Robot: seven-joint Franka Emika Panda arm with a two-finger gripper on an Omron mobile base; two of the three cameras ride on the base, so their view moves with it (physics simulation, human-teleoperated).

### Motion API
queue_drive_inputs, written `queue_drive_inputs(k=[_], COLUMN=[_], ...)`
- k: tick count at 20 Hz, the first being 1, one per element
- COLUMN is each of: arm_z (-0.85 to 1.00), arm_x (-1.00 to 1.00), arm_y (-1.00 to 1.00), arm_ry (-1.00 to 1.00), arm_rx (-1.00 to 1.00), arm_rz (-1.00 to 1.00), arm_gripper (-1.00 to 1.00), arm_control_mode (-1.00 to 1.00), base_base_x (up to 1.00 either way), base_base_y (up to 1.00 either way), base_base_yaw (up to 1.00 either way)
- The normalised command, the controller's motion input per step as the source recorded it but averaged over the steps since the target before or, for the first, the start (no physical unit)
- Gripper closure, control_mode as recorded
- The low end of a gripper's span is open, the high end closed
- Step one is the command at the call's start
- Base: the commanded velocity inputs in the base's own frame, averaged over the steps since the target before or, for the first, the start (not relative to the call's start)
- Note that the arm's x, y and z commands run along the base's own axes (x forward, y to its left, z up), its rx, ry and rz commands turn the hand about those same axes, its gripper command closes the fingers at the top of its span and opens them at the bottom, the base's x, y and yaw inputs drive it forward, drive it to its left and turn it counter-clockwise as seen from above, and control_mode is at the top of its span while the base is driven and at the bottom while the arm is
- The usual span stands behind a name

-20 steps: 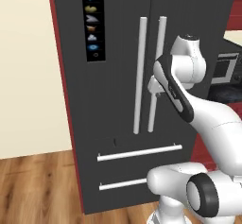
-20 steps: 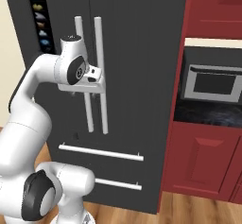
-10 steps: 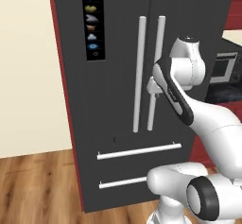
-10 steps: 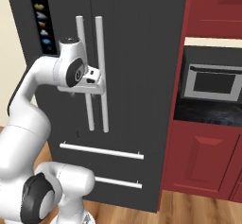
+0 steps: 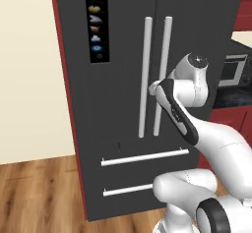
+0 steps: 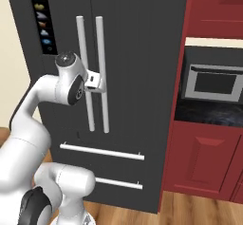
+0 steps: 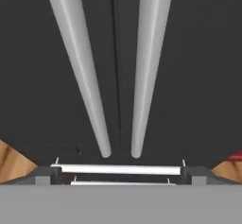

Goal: Open the fridge, remove the pear, bell pepper, and fish, and place them on any counter.

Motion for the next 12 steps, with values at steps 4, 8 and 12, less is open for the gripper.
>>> queue_drive_inputs(k=[4, 8, 12], arm_z=[0.02, 0.04, 0.04], arm_x=[0.71, 0.53, 0.53], arm_y=[-0.03, -0.41, -0.28], arm_ry=[-0.11, -0.05, -0.04], arm_rx=[0.00, 0.07, 0.08], arm_rz=[-0.08, -0.06, -0.03], arm_gripper=[-1.00, -1.00, -1.00], arm_control_mode=[-1.00, -1.00, -1.00], base_base_x=[0.00, 0.00, 0.00], base_base_y=[0.00, 0.00, 0.00], base_base_yaw=[0.00, 0.00, 0.00])
